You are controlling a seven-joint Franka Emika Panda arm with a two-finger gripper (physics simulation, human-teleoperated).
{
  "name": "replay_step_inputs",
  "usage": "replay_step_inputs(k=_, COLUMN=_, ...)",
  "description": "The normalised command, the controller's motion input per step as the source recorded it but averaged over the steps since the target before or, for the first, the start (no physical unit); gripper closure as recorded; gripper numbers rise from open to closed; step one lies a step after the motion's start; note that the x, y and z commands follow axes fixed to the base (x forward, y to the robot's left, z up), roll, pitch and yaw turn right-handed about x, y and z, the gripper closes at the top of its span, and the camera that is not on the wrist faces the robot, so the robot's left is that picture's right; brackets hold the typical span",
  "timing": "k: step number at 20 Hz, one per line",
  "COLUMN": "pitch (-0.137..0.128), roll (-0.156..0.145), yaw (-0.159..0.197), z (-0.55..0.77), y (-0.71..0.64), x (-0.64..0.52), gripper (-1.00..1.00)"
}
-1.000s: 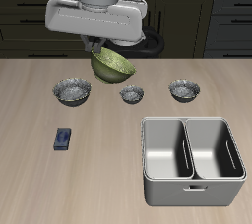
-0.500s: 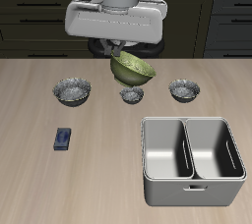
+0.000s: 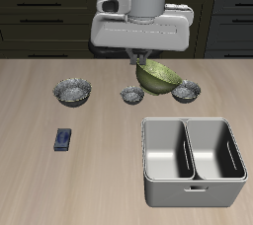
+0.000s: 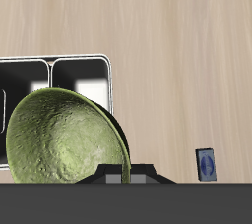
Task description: Place the green bowl in the right side of the drainer
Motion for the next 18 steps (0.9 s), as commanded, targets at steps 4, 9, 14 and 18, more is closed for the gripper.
replay_step_inputs(k=4, pitch=0.020, roll=0.012, yaw=0.006, z=-0.09, y=0.33, x=0.10, gripper=1.00)
replay_step_inputs(k=9, pitch=0.021, roll=0.013, yaw=0.002, z=-0.14, y=0.26, x=0.07, gripper=1.00)
replay_step_inputs(k=14, pitch=0.031, roll=-0.023, yaw=-0.007, z=-0.19, y=-0.01, x=0.11, gripper=1.00)
replay_step_inputs(k=18, pitch=0.036, roll=-0.005, yaw=-0.012, z=-0.25, y=-0.07, x=0.07, gripper=1.00)
